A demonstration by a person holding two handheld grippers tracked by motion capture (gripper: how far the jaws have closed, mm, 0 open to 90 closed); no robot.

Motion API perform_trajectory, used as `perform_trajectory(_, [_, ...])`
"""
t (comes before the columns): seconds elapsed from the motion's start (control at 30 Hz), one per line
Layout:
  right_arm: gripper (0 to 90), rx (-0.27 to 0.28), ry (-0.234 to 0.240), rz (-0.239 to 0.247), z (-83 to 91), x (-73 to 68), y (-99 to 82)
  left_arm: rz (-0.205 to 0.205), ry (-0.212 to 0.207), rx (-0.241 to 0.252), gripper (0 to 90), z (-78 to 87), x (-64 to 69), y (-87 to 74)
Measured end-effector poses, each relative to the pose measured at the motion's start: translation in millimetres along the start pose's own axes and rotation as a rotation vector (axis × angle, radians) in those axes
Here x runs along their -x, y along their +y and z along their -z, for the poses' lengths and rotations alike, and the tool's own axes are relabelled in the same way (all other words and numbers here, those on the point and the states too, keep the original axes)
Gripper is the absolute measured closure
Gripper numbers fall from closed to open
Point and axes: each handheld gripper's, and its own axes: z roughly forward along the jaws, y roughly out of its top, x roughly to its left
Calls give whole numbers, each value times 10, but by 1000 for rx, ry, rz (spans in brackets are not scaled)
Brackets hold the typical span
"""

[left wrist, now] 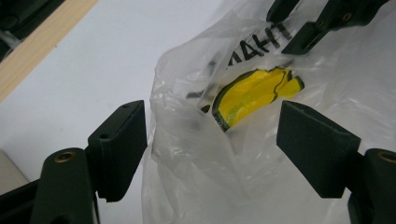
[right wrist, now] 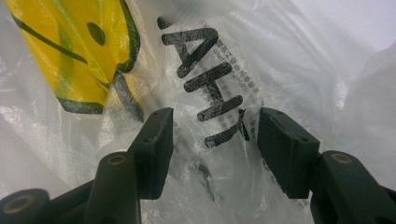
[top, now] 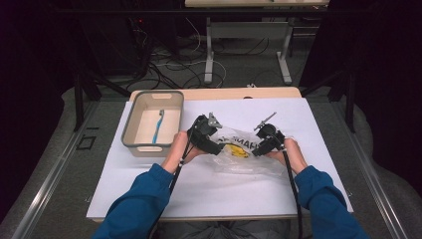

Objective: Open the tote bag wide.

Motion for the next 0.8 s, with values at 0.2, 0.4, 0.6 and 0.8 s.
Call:
perform_trajectory(0.2, [461, -30, -15, -3, 14, -5, -2, -68, -55, -7, 275, 21, 221, -52])
perform_trajectory(0.4, [412, 17, -22, 22, 211, -83, 61, -121, -118, -80, 380, -234, 360, -222])
perform_trajectory(0.6, [357, 122, 23, 51, 39, -211, 76, -126, -97, -119, 465, -438, 372, -386])
perform_trajectory(0.8, [759, -31, 22, 35, -14, -247, 53, -104, -132, -141, 620, -560, 334, -553])
